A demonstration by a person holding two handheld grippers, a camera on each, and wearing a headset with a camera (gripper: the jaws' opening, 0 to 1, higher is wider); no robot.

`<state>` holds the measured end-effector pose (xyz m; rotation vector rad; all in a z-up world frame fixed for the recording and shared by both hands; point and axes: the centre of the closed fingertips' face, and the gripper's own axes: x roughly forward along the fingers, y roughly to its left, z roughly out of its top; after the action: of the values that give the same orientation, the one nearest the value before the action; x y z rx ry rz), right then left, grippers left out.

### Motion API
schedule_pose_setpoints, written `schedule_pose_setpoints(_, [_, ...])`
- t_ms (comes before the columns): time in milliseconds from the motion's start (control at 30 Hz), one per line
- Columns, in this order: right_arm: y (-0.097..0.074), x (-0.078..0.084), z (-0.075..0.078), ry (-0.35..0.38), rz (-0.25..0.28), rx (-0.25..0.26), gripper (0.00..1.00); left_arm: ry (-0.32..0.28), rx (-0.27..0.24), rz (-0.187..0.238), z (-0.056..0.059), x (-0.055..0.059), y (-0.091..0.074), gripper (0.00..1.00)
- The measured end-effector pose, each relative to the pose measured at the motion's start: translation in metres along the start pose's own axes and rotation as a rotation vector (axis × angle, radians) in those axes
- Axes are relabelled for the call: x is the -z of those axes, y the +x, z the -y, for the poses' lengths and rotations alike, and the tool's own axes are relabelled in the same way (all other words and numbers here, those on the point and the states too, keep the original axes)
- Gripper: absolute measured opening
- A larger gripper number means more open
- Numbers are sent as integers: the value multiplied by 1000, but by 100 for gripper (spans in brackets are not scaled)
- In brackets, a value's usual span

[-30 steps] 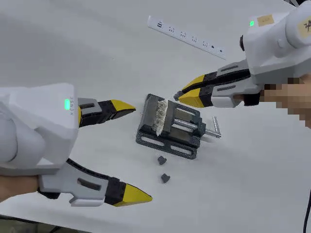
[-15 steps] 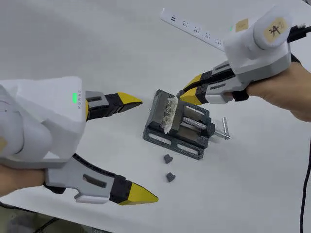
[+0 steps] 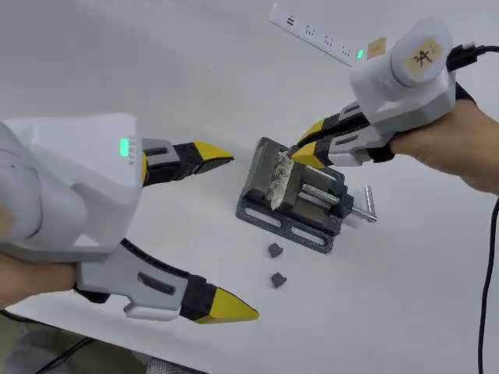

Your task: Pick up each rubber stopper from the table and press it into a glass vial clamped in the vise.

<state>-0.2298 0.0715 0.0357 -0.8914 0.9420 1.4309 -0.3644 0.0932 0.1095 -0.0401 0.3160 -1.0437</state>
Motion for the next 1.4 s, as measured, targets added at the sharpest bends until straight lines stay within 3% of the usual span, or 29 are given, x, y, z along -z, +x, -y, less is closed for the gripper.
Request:
schedule_pose_setpoints(733, [6,3,0,-21,-29,4,5,-7,3,-6,0,4,1,92])
schedule_pose_setpoints(1400, [8,2,-1,-108,-91,42,5,-13,9,-6,0,5,1,90])
